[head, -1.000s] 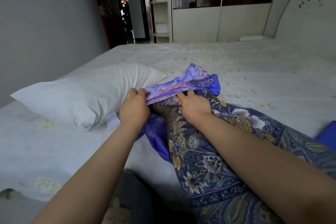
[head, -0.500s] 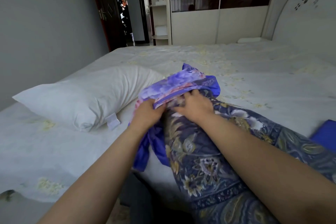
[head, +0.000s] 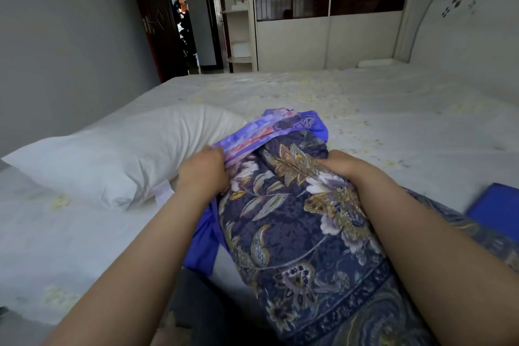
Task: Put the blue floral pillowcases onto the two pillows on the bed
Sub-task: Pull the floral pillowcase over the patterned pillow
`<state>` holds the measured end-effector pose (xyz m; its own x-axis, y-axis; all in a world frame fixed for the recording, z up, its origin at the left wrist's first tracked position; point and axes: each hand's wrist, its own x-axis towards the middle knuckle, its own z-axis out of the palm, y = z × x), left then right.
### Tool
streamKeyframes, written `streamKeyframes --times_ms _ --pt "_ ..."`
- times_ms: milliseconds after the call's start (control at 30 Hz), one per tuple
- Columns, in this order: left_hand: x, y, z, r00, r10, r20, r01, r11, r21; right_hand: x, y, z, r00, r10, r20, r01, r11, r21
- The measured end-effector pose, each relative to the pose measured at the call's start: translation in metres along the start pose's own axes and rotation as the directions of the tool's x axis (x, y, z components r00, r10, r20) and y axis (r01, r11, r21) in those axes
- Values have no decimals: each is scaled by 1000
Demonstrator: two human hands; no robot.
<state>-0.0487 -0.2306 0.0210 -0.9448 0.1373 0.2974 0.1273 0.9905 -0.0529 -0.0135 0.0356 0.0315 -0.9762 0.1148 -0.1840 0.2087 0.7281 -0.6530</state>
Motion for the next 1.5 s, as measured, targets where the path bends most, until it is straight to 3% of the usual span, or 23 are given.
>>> streamKeyframes --times_ms 67,133,300,433,533,633,733,800,933,1000,1033,1100,1167,1233,1334,1434,1500 --pt "8 20 -13 973 65 -221 -88 991 -97 0 -7 5 993 -91 -74 99 989 110" --pt "21 38 -22 940 116 -322 -172 974 -151 0 -17 14 969 -202 -142 224 962 156" --pt "53 66 -68 908 172 -383 -238 962 -132 -6 -20 37 888 -396 -235 356 914 -195" --pt "58 88 -86 948 196 -253 -203 979 -4 -19 -34 52 864 -479 -153 435 865 -250" --pt "57 100 -89 986 113 -120 -137 965 -221 -30 -47 68 842 -539 -21 518 819 -246" --pt "32 130 -89 962 270 45 -238 907 -348 -41 -54 82 878 -473 69 470 828 -306" --pt "0 140 -73 905 413 106 -378 892 -249 -33 -44 83 944 -322 71 326 880 -346" --pt "2 120 -66 935 354 8 -347 920 -181 -25 -34 82 942 -333 -46 302 898 -320" --pt "18 57 -58 985 104 -138 -116 990 -80 -12 -13 81 839 -304 -450 239 951 -197" --pt "13 41 -54 988 63 -141 -67 997 -26 -5 -6 78 797 -284 -533 223 959 -178" --pt "7 41 -53 990 54 -128 -66 994 -93 -4 -7 76 783 -296 -547 230 955 -187" --pt "-13 59 -55 994 89 -63 -105 937 -334 1 -12 73 783 -334 -525 255 942 -219" --pt "-36 88 -50 969 243 -34 -234 870 -434 7 -12 67 854 -241 -461 198 970 -140" --pt "-58 103 -43 934 355 -41 -342 857 -386 13 -2 59 900 -119 -418 127 992 -7" --pt "-56 88 -28 941 318 -118 -337 916 -219 19 16 46 905 14 -425 68 982 177" --pt "-48 63 -15 967 247 -56 -253 946 -201 14 24 33 993 40 -114 -25 991 129" --pt "-44 54 -11 950 304 76 -257 893 -369 10 27 29 995 2 104 -10 997 81"
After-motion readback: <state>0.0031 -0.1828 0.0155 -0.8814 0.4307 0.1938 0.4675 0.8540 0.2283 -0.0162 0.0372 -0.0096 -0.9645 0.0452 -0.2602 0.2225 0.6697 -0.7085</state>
